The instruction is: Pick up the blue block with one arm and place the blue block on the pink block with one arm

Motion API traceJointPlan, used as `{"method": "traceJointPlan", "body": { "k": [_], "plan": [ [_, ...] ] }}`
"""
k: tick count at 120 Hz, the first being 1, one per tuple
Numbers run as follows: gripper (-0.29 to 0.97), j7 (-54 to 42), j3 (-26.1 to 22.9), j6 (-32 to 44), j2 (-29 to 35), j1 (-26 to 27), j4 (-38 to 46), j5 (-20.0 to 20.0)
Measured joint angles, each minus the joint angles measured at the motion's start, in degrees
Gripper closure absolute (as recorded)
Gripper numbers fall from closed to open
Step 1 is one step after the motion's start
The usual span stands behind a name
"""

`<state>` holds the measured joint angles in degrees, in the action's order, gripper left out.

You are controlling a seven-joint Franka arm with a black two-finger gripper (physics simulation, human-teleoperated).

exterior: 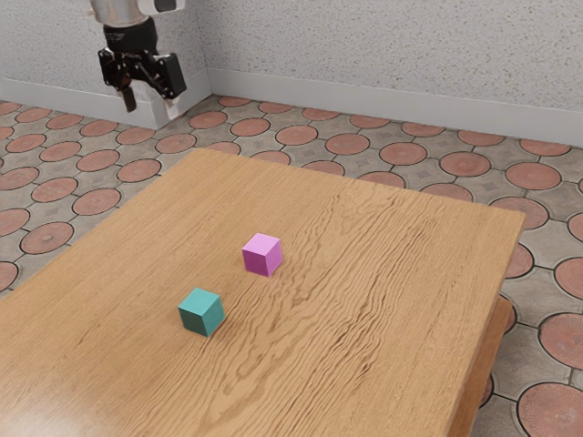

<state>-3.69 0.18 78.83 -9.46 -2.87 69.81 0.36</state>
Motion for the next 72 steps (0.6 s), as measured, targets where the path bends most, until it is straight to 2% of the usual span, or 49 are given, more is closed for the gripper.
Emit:
{"method": "traceJointPlan", "body": {
  "k": [23, 30, 37, 55, 63, 72],
  "plan": [
    [0.00, -0.8, 1.0, -0.5, -0.1, 0.7, -0.3, -0.3],
    [0.00, -0.9, 0.8, -2.0, 3.1, 1.0, -7.2, 0.0],
    [0.00, -1.1, -0.8, -3.1, 4.8, 0.7, -9.9, 0.5],
    [0.00, -1.4, -3.4, -5.1, 1.8, 1.8, -10.1, 2.0],
    [0.00, -1.5, -4.1, -3.9, 2.3, 1.0, -4.3, 2.6],
    [0.00, -1.7, -4.6, 1.8, 7.8, 0.5, 12.3, 3.5]
  ]
}}
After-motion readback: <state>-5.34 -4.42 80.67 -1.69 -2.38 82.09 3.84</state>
